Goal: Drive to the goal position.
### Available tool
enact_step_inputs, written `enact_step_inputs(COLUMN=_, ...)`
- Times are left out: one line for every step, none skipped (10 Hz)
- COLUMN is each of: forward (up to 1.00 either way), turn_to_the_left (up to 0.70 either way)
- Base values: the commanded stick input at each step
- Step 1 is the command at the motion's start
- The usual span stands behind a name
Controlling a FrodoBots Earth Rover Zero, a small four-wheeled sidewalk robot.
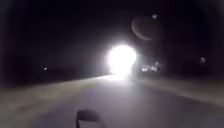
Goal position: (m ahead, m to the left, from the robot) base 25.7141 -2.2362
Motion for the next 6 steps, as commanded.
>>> enact_step_inputs(forward=1.00, turn_to_the_left=0.00)
enact_step_inputs(forward=1.00, turn_to_the_left=0.00)
enact_step_inputs(forward=1.00, turn_to_the_left=0.00)
enact_step_inputs(forward=1.00, turn_to_the_left=0.00)
enact_step_inputs(forward=1.00, turn_to_the_left=0.01)
enact_step_inputs(forward=1.00, turn_to_the_left=0.03)
